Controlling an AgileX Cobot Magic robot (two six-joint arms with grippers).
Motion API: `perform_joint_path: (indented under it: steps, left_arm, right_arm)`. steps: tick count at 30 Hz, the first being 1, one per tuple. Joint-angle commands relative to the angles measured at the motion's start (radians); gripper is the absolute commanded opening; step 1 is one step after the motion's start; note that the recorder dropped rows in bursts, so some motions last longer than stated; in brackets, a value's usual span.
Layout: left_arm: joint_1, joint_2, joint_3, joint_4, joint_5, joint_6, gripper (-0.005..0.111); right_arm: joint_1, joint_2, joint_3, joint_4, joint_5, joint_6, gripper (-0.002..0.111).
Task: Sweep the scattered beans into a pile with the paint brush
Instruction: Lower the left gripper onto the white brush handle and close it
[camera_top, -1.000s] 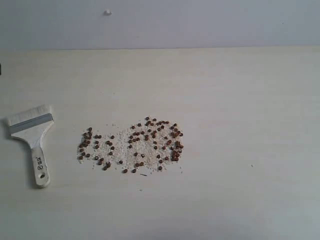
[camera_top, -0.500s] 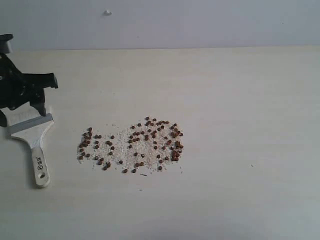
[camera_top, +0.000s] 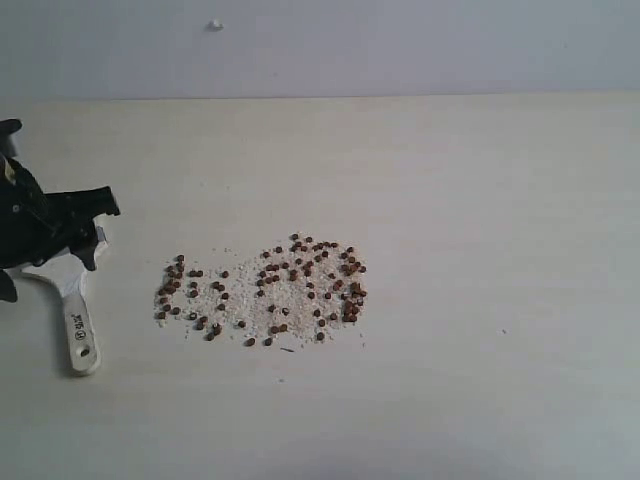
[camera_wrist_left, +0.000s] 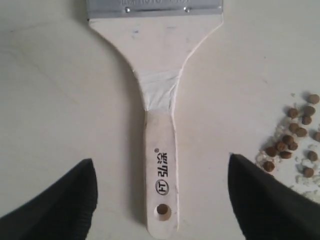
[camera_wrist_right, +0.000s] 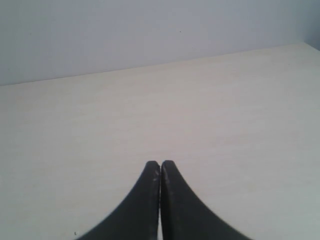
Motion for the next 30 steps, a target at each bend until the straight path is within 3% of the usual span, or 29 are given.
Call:
perform_joint_path:
  steps: [1, 21, 30]
  left_arm:
    - [-0.020, 0.024, 0.009, 0.003, -0.027, -0.026, 0.070]
    - [-0.028, 0.219, 0.019, 0.007, -0.171, -0.006, 0.070]
    - [-0.028, 0.219, 0.019, 0.007, -0.120, -0.006, 0.070]
  right_arm:
    - [-0.006, -0.006, 0.005, -0.002, -0.005, 0.001, 0.000]
    - [-0.006, -0.006, 0.005, -0.005, -0.005, -0.001, 0.000]
    - [-0.006, -0.006, 0.005, -0.005, -0.005, 0.001, 0.000]
